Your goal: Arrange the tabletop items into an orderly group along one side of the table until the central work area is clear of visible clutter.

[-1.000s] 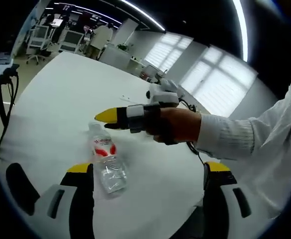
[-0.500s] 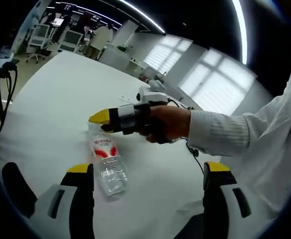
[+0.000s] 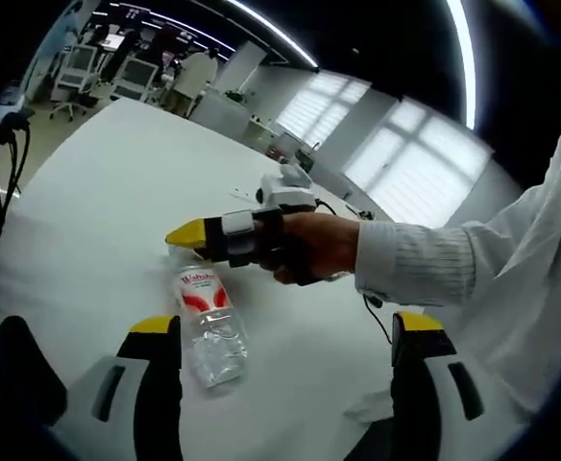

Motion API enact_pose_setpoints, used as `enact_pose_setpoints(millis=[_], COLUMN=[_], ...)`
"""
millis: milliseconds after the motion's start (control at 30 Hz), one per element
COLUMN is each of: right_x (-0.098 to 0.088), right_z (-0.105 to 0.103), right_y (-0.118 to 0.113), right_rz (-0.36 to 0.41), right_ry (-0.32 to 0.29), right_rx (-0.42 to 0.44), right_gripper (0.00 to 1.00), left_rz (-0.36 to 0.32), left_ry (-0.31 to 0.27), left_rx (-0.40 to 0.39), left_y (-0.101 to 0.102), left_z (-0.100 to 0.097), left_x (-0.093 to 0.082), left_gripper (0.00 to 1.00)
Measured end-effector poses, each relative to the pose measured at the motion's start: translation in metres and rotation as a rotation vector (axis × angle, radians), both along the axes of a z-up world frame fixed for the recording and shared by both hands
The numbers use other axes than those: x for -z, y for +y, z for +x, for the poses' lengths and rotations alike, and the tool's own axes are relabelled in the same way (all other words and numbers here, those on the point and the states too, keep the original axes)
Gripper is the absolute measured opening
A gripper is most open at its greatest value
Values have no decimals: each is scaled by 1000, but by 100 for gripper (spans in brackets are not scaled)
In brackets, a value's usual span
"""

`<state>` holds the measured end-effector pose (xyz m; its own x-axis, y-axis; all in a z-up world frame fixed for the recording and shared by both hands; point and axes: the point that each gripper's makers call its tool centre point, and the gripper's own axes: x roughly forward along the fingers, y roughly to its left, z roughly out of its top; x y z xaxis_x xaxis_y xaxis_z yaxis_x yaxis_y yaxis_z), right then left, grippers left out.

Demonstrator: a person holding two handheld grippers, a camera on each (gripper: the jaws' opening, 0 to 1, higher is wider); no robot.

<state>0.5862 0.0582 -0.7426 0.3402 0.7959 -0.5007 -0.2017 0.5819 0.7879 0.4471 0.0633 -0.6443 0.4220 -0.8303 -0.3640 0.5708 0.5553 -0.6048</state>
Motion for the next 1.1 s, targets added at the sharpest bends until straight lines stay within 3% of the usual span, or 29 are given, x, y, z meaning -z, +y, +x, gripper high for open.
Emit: enact_pose_setpoints(millis=[700,1100], right_x=[-2,-26], right_z=[4,3], right_y=[7,10], right_rz=[26,15], right_ry=[-42,-147], right_rx=[-17,-58], right_gripper=[21,21], left_rz=[-15,-3], left_ry=[3,5], left_rx=[-13,-12], left_y=[4,5], left_z=[8,10], left_x=[8,11], left_gripper=[92,92])
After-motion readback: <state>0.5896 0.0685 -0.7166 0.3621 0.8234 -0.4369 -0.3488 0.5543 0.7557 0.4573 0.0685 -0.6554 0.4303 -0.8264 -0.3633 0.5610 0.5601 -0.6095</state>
